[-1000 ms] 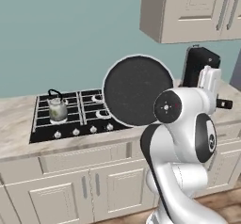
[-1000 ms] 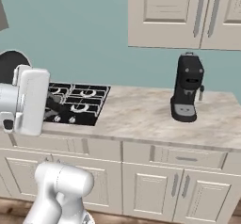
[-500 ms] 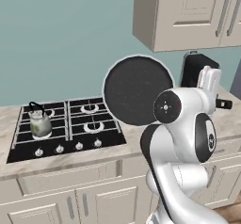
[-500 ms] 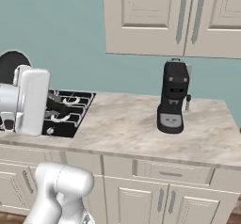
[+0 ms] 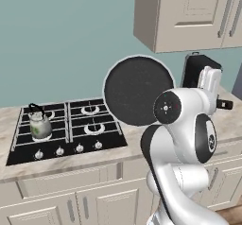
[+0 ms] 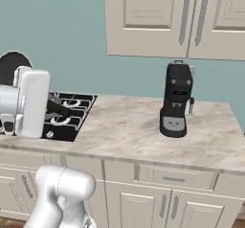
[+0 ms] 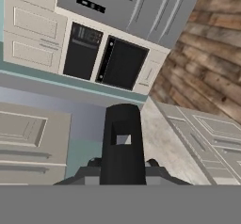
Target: Pick the pan from the cabinet and place it on the stove. Then turn on the stove burner for the pan.
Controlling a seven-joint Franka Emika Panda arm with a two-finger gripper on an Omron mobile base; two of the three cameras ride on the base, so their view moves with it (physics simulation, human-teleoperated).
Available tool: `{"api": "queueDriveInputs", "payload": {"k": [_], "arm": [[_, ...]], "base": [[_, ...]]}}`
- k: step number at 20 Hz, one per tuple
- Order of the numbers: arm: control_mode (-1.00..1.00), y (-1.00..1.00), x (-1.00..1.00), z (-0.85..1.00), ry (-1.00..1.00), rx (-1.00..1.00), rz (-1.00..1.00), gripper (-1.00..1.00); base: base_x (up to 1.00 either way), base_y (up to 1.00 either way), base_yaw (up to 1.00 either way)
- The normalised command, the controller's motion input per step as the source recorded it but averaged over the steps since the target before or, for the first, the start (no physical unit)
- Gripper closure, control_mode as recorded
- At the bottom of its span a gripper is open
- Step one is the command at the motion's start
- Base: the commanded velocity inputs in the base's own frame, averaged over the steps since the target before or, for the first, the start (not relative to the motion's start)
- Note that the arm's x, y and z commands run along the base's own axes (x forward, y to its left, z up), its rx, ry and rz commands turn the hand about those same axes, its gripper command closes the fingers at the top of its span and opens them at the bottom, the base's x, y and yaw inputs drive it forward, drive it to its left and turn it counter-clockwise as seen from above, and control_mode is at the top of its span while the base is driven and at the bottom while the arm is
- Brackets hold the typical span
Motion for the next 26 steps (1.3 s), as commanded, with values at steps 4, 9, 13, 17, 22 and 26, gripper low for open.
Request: {"api": "queueDriveInputs", "payload": {"k": [4, 9, 13, 17, 22, 26], "arm": [[1.0, 0.0, 0.0, 0.0, 0.0, 0.0, 0.0, 1.0], [1.0, 0.0, 0.0, 0.0, 0.0, 0.0, 0.0, 1.0], [1.0, 0.0, 0.0, 0.0, 0.0, 0.0, 0.0, 1.0], [1.0, 0.0, 0.0, 0.0, 0.0, 0.0, 0.0, 1.0], [1.0, 0.0, 0.0, 0.0, 0.0, 0.0, 0.0, 1.0], [1.0, 0.0, 0.0, 0.0, 0.0, 0.0, 0.0, 1.0]], "base": [[0.27, 0.16, 0.0], [0.43, 0.25, 0.0], [0.43, 0.34, 0.0], [0.09, 0.41, 0.0], [0.13, 0.37, 0.0], [0.29, 0.46, 0.0]]}}
